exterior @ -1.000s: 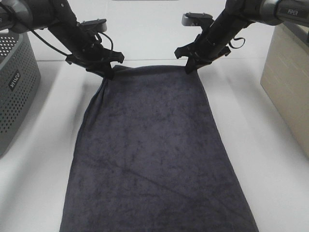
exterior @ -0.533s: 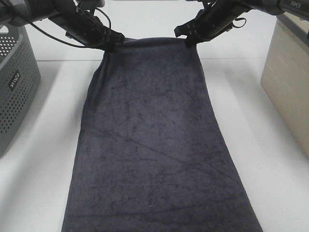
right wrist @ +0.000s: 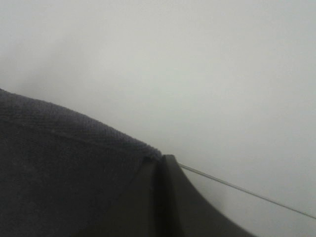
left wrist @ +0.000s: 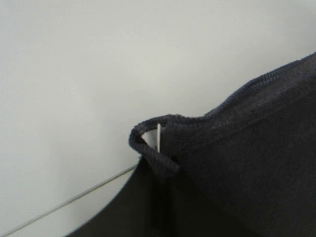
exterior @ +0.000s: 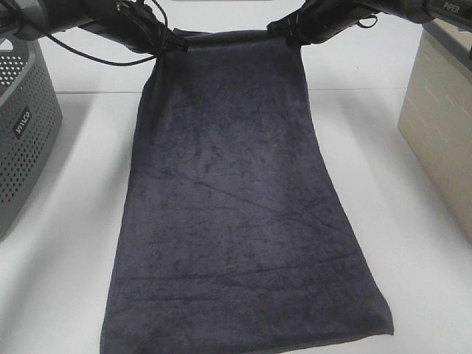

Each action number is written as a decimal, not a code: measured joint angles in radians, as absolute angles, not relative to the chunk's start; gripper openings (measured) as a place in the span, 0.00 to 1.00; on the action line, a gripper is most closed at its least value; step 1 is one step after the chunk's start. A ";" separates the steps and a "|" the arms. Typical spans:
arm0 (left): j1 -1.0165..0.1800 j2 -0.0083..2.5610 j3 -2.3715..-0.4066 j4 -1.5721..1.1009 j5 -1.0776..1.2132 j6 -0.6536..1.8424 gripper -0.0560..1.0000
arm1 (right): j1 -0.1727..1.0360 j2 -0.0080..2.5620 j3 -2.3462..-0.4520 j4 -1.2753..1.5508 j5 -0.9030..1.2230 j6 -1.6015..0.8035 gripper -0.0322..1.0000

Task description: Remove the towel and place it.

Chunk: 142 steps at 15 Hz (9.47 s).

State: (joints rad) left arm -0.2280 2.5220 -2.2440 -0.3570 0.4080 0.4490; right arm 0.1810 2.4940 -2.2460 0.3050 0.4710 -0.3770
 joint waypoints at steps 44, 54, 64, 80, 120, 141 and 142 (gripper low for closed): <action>-0.240 2.289 -2.247 0.191 0.811 0.067 0.69 | 0.261 2.815 -2.258 0.345 -0.032 -0.558 0.46; -0.240 2.289 -2.247 0.191 0.816 0.059 0.69 | 0.249 2.826 -2.267 0.342 -0.032 -0.559 0.05; -0.240 2.289 -2.247 0.191 0.816 0.059 0.69 | 0.215 2.826 -2.269 0.375 -0.036 -0.559 0.05; -0.240 2.289 -2.247 0.172 0.864 0.055 0.69 | 0.215 2.592 -2.267 0.371 0.288 -0.559 0.67; 0.099 0.372 -0.763 0.104 1.005 0.000 0.69 | 0.052 0.690 -1.048 -0.086 1.169 0.045 0.73; 0.099 0.046 -0.508 0.077 1.028 -0.016 0.69 | 0.052 -0.005 -0.500 -0.053 1.064 -0.047 0.73; 0.099 0.046 -0.508 0.077 1.028 -0.016 0.69 | 0.052 -0.005 -0.500 -0.053 1.064 -0.044 0.73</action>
